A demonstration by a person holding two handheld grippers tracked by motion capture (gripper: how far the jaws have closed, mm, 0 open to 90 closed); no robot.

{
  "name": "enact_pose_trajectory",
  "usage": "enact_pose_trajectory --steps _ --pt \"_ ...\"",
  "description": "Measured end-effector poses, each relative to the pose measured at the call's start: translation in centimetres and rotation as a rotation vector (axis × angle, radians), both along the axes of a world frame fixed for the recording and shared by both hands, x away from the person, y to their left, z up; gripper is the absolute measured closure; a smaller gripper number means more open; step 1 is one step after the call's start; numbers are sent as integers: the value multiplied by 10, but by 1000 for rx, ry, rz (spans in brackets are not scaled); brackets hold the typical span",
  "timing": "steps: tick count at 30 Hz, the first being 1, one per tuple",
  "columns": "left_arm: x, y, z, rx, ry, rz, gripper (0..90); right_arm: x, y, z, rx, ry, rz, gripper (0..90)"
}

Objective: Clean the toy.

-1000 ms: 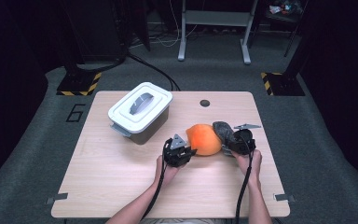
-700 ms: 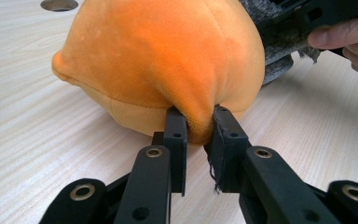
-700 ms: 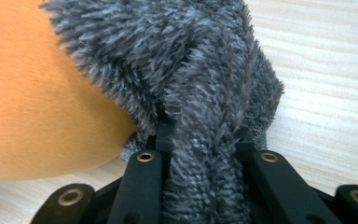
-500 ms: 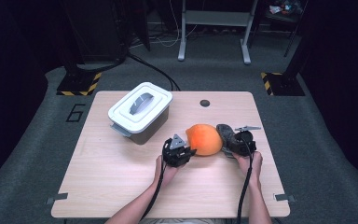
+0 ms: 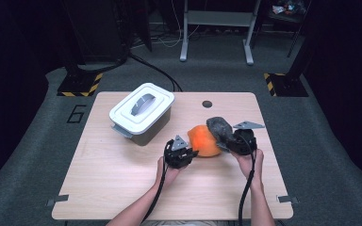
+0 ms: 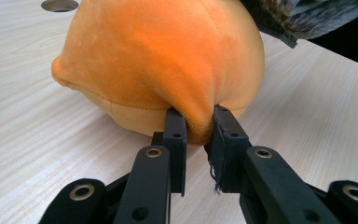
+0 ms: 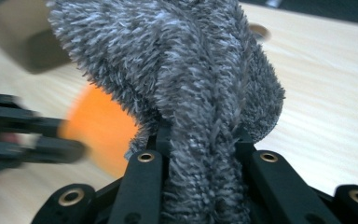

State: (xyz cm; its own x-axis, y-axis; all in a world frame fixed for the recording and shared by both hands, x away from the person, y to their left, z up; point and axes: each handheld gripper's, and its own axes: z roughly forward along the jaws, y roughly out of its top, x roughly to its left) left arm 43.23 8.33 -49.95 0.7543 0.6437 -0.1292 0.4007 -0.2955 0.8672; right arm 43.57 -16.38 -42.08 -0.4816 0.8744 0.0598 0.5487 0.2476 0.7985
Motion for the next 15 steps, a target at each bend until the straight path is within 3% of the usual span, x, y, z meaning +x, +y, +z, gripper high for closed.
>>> enact_pose_trajectory --steps 5,8,15 --pt "-2 -4 0 -7 8 -6 779 -1 35 4 -55 -7 80 727" --pt "-1 -3 0 16 -6 -3 779 2 50 -3 -116 -3 77 727" --pt "-2 -3 -1 16 -5 6 785 4 45 -6 -121 -2 56 727"
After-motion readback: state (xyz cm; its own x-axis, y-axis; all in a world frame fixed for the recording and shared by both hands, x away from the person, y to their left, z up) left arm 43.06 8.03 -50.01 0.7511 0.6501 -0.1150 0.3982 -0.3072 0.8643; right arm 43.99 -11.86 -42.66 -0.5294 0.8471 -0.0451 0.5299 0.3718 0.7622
